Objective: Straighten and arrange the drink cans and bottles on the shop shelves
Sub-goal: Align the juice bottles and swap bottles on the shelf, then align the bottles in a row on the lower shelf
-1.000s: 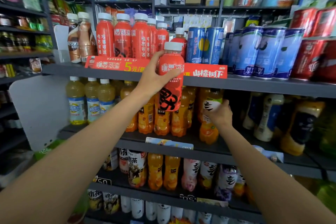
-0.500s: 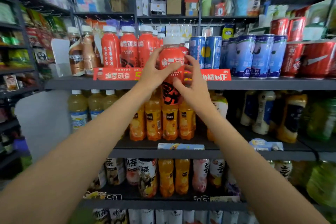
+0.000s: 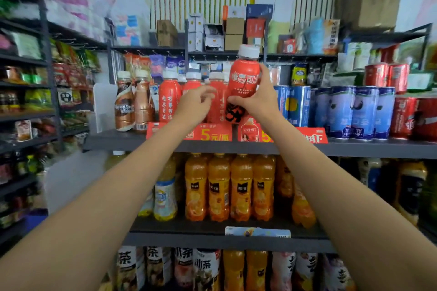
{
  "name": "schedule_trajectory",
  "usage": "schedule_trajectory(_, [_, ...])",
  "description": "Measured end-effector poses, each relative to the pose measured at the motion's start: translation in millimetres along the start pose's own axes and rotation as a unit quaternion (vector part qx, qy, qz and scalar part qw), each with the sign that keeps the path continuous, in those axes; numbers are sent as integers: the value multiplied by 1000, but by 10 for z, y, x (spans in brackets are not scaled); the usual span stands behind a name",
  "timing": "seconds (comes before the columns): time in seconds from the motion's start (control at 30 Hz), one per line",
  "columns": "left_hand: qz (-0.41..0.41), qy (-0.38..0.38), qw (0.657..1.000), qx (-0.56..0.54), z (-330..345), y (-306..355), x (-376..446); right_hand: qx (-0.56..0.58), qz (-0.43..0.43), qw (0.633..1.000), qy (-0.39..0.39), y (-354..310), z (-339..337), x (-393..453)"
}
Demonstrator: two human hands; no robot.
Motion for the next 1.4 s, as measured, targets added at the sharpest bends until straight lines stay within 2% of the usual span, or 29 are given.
schedule_trajectory(0.1, [-4, -90, 987, 130, 295, -162, -18, -34, 25, 999, 14, 143, -29, 236])
schedule_trajectory(0.2, [16, -104, 965, 241, 446, -189, -69, -67, 39, 997, 3, 274, 8, 419])
schedule_trajectory(0.5, [43, -98, 966, 234, 595, -226, -154, -95, 123, 983, -96, 650, 322, 478])
schedule_trajectory(0.6, [46, -89, 968, 231, 598, -241, -171, -120, 125, 979, -105, 693, 321, 457])
schedule_trajectory(0.67, [50, -67, 969, 231, 570, -241, -183, -137, 117, 977, -111, 679, 331, 438])
schedule_trajectory(0.77, [95, 27, 971, 217, 476, -122, -316, -154, 115, 974, -119, 652, 364, 371])
schedule_trajectory(0.83, [142, 80, 970, 180, 443, -24, -537, -176, 81, 978, -75, 553, 333, 306])
schedule_trajectory(0.9, [192, 90, 964, 157, 528, 43, -857, -176, -3, 984, 21, 373, 192, 102])
schedule_trajectory(0.97, [229, 64, 958, 159, 737, 21, -1219, -146, -88, 980, 107, 277, 25, -375])
schedule_trajectory(1.03, [225, 6, 962, 156, 1019, -146, -1594, -115, -116, 979, 120, 448, -32, -1029])
schedule_trajectory(1.1, [203, -71, 965, 151, 1340, -399, -1941, -120, -77, 985, 93, 843, -17, -1649])
schedule_trajectory(1.17, [157, -156, 963, 151, 1663, -712, -2229, -150, 19, 987, 62, 1399, 0, -2113])
schedule_trajectory(1.27, [50, -240, 961, 126, 1962, -1112, -2476, -230, 200, 952, -38, 2235, 101, -2516])
schedule_trajectory(1.33, [-4, -248, 964, 92, 2032, -1185, -2543, -247, 275, 921, -122, 2563, 254, -2694])
schedule_trajectory(1.4, [-33, -229, 970, 67, 2033, -1173, -2531, -228, 311, 908, -163, 2700, 417, -2782])
Point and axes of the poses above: each hand's wrist, its own x-axis towards the middle knuckle, its own z-axis out of the palm, y = z × x, the point moved 9 cm from there along x, towards the middle knuckle, and after that the axes turned 3 degrees about z, right-handed, at the moved point
